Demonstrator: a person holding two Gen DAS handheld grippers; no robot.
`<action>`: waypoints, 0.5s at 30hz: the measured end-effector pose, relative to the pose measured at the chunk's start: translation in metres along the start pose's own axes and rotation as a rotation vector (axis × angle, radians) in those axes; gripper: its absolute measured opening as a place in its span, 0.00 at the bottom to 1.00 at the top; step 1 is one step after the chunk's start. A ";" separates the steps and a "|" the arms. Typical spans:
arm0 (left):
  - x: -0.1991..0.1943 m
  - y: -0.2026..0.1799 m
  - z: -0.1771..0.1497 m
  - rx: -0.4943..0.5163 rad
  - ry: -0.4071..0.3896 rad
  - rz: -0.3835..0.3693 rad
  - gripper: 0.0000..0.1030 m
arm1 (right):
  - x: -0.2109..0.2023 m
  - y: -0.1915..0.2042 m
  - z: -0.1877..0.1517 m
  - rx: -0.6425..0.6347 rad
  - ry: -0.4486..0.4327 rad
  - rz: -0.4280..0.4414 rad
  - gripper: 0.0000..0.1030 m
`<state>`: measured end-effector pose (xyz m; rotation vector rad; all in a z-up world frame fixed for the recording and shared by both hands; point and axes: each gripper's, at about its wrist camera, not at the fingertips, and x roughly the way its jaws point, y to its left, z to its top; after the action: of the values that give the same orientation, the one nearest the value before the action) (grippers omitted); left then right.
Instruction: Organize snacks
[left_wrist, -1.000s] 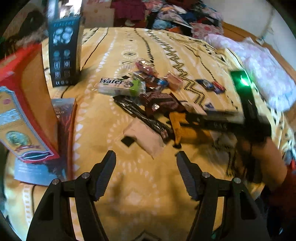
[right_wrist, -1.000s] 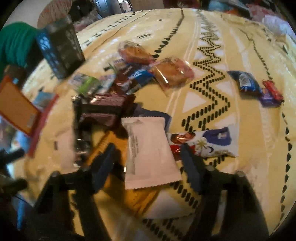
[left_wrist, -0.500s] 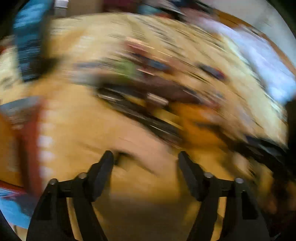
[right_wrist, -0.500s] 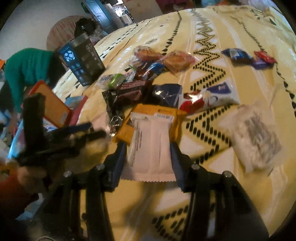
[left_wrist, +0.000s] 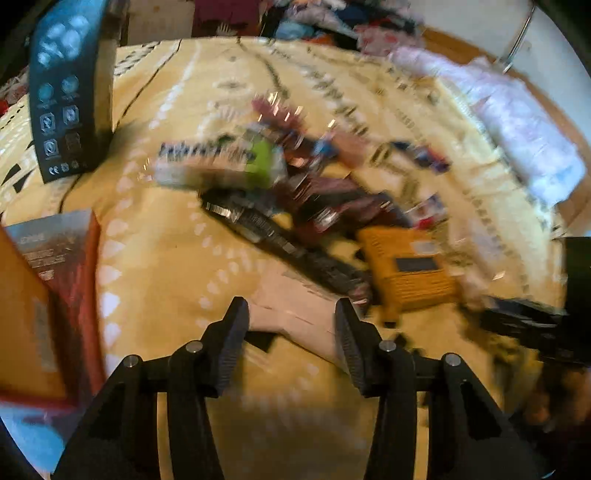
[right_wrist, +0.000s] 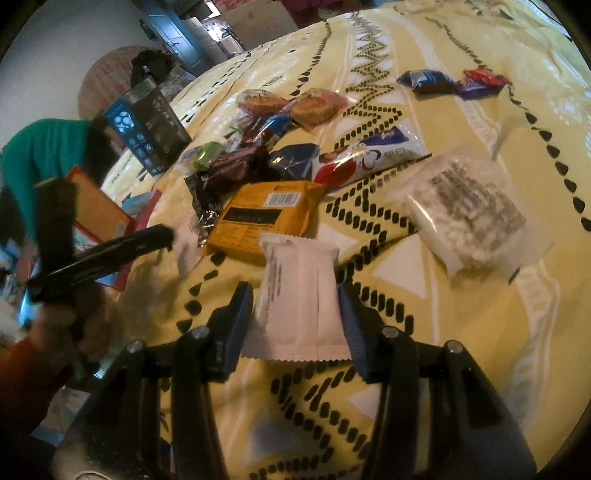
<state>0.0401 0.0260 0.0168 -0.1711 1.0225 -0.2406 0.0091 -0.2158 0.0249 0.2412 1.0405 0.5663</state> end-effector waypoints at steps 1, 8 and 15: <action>0.002 -0.002 -0.001 0.017 -0.005 -0.002 0.52 | 0.000 0.000 -0.001 -0.002 -0.001 -0.006 0.47; -0.049 -0.069 -0.039 0.282 0.206 -0.348 0.45 | -0.006 -0.013 -0.004 0.011 -0.004 -0.030 0.47; -0.052 -0.060 -0.012 0.396 -0.020 -0.086 0.64 | -0.004 -0.017 -0.007 0.010 0.006 -0.013 0.48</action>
<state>-0.0029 -0.0176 0.0684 0.1416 0.9293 -0.5123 0.0069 -0.2325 0.0175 0.2414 1.0504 0.5500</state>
